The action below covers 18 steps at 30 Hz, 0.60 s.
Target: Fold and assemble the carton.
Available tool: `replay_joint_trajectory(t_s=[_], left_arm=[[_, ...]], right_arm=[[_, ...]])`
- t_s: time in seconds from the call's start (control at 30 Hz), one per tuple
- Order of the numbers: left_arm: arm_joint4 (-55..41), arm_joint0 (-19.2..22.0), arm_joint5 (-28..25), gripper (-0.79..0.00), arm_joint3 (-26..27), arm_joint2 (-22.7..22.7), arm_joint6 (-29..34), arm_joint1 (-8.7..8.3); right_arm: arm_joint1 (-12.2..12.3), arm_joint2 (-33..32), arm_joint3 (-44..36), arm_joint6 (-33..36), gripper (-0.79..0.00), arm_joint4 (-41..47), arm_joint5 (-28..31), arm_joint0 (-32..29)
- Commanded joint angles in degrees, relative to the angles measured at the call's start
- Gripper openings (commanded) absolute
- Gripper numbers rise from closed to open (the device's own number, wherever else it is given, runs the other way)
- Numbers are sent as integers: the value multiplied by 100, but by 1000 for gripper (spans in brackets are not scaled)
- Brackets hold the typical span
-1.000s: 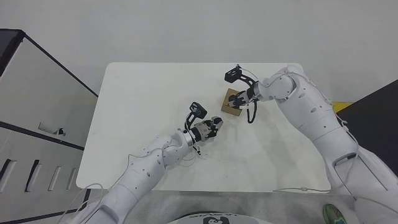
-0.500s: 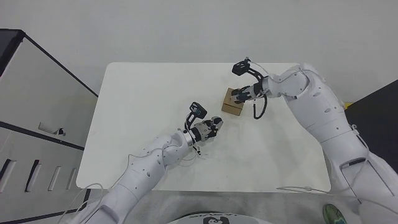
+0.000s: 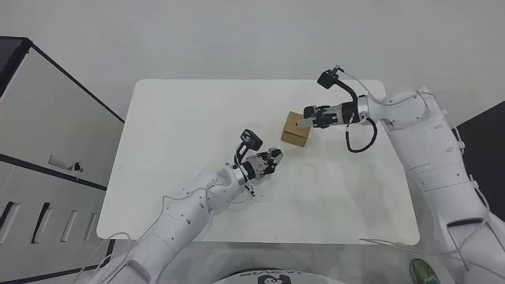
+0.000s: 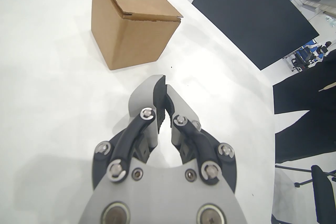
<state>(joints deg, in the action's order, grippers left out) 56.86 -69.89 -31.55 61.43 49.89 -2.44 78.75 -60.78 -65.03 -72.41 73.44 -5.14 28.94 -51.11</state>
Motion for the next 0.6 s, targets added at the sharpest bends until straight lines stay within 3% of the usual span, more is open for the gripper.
replay_joint_trajectory(t_s=[0.0, 0.1, 0.23, 0.57], left_arm=[[0, 0, 0, -785, 0, 0, 0, 0], [0, 0, 0, -785, 0, 0, 0, 0], [0, 0, 0, -785, 0, 0, 0, 0], [0, 0, 0, -785, 0, 0, 0, 0]], right_arm=[[0, 0, 0, 0, 0, 2, 1, 0], [12, -44, -35, -150, 0, -7, -10, -64], [129, -512, 7, -84, 0, 790, 275, -410], [705, -2167, -762, 41, 0, 3249, 151, -2210]])
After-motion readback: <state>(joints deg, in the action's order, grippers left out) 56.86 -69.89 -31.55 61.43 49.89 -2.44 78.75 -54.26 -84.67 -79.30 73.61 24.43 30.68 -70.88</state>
